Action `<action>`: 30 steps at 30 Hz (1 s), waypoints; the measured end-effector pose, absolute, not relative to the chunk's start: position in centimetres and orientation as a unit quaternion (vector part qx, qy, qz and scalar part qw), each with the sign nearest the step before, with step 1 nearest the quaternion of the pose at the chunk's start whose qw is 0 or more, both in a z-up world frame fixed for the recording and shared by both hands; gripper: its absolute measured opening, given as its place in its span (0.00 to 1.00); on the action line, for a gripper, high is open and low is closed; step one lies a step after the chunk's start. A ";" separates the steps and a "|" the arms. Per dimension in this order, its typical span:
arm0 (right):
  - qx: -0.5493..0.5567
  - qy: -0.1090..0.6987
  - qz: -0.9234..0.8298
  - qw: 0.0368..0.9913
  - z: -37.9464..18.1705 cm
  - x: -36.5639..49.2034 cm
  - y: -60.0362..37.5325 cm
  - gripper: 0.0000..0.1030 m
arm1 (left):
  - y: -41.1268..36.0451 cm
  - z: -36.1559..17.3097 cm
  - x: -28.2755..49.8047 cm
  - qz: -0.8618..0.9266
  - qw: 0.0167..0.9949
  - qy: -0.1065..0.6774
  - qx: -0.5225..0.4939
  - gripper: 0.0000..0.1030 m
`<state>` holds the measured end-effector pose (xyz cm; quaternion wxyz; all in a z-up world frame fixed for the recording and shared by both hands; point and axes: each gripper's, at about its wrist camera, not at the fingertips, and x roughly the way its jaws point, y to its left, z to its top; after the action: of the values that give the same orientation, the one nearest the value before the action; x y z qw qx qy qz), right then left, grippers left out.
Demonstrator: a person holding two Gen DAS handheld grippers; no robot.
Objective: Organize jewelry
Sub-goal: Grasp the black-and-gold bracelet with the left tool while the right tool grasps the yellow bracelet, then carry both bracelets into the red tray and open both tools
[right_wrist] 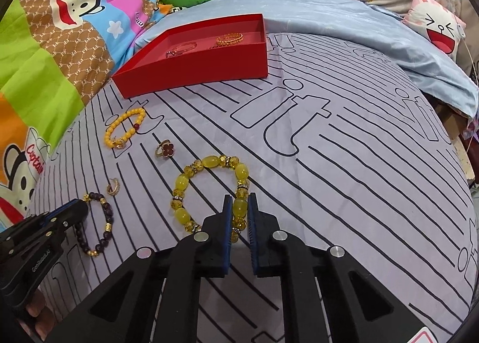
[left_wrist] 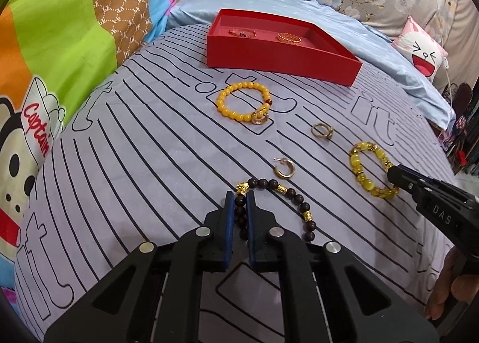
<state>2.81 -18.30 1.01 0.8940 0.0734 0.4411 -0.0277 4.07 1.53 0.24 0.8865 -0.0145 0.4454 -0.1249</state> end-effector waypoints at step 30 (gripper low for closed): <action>0.060 0.359 0.016 0.931 11.1 6.4 -18.7 0.09 | -0.3 10.7 8.5 -0.177 0.912 0.371 -0.018 0.07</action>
<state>6.40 -18.71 11.09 0.9314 0.0599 0.3587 0.0157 8.52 -0.26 10.68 0.9115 -0.0184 0.3708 -0.1768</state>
